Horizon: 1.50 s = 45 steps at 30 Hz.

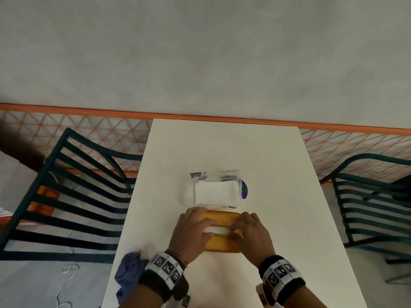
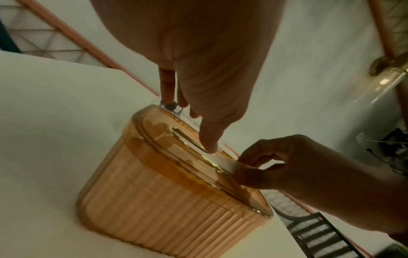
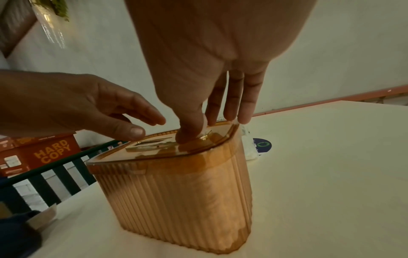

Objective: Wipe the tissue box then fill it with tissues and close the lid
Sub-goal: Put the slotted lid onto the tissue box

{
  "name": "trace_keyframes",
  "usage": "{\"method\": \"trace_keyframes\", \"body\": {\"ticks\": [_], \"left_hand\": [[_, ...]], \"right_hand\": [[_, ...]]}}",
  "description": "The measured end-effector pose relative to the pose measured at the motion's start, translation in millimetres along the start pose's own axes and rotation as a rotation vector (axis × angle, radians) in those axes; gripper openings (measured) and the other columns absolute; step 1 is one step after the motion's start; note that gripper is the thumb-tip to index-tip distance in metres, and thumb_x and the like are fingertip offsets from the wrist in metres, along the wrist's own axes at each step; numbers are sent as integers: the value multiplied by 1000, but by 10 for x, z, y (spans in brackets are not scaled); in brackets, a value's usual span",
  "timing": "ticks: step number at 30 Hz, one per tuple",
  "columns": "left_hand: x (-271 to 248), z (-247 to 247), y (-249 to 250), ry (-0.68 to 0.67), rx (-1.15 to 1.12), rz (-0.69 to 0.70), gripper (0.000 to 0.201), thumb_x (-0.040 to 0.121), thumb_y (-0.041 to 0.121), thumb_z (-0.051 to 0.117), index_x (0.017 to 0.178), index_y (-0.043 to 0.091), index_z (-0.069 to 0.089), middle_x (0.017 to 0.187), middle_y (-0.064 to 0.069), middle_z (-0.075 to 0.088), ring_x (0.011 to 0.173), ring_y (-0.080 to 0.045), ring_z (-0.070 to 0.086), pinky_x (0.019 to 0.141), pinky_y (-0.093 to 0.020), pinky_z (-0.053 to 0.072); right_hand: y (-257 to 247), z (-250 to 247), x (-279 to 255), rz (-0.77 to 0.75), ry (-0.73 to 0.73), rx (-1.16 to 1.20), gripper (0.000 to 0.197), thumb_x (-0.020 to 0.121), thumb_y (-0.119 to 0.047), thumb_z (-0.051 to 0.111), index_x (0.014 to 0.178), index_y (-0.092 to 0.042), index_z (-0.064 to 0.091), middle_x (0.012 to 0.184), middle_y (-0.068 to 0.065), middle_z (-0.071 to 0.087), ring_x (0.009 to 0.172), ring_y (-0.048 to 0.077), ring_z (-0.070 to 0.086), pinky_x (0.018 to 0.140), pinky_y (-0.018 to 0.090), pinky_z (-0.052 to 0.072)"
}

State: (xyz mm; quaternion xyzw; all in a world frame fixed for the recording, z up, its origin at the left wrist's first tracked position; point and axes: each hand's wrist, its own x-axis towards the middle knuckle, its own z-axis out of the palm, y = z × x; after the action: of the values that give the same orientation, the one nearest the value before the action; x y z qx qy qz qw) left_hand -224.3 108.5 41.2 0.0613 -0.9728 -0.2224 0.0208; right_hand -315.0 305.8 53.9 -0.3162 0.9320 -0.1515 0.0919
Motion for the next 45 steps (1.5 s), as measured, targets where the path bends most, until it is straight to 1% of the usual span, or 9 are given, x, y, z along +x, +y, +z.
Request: {"method": "trace_keyframes", "body": {"ticks": [6, 10, 15, 21, 27, 29, 32, 41, 45], "left_hand": [[235, -70, 226, -268, 38, 90, 47, 88, 57, 59, 133, 42, 56, 163, 7, 24, 153, -20, 10, 121, -46, 22], [361, -158, 163, -375, 133, 140, 48, 84, 67, 60, 120, 36, 66, 167, 2, 18, 155, -20, -1, 123, -47, 17], [350, -293, -72, -436, 238, 133, 48, 77, 74, 61, 104, 35, 70, 167, 0, 20, 155, -23, -3, 123, -45, 15], [291, -415, -189, -436, 261, 73, 28, 85, 59, 63, 95, 33, 68, 168, -1, 17, 155, -23, -5, 123, -43, 12], [262, -415, -136, -309, 220, 147, 26, 90, 54, 55, 93, 31, 67, 153, 7, 42, 149, -17, 22, 119, -38, 22], [235, -407, -146, -280, 210, 143, 27, 90, 54, 52, 95, 31, 65, 127, 12, 57, 125, -12, 44, 109, -37, 34], [185, -380, -191, -311, 210, 114, 27, 87, 53, 55, 99, 29, 61, 106, 13, 59, 102, -12, 47, 96, -32, 38], [80, -426, -281, -231, 115, -21, 23, 93, 49, 55, 101, 31, 66, 103, 16, 63, 101, -9, 48, 97, -30, 38], [-204, -339, -395, -185, -103, -286, 52, 80, 59, 71, 124, 38, 53, 116, 19, 55, 105, -6, 53, 95, -28, 46]], "right_hand": [[12, -82, 11, -12, 8, 58, 18, 70, -21, 82, 73, -33, 68, 91, -14, 63, 80, 13, 52, 58, 8, 25], [133, -151, 2, -55, -19, 82, 17, 74, -25, 83, 77, -35, 69, 99, -19, 62, 87, 9, 52, 64, 17, 45], [206, -148, 14, -67, -42, 130, 10, 80, -32, 80, 82, -37, 71, 102, -22, 62, 93, 6, 51, 71, 16, 45], [263, -128, 30, -30, -32, 211, 14, 77, -29, 82, 81, -36, 71, 98, -24, 62, 89, 1, 49, 70, 12, 39], [339, -120, 63, 39, -78, 284, 14, 78, -28, 81, 81, -36, 70, 95, -23, 63, 92, 2, 53, 75, 24, 50], [327, -141, 62, 52, -94, 264, 12, 80, -29, 79, 84, -35, 70, 94, -22, 63, 91, 6, 54, 77, 26, 51], [306, -155, 76, 71, -120, 217, 10, 84, -30, 75, 93, -32, 71, 95, -20, 63, 89, 9, 52, 78, 26, 49], [302, -203, 80, 126, -58, 254, 11, 80, -30, 79, 89, -30, 72, 86, -20, 61, 88, 10, 57, 78, 33, 54], [393, -163, -119, 250, -30, 338, 54, 71, -30, 87, 118, -41, 62, 108, -21, 60, 92, 4, 61, 77, 27, 57]]}}
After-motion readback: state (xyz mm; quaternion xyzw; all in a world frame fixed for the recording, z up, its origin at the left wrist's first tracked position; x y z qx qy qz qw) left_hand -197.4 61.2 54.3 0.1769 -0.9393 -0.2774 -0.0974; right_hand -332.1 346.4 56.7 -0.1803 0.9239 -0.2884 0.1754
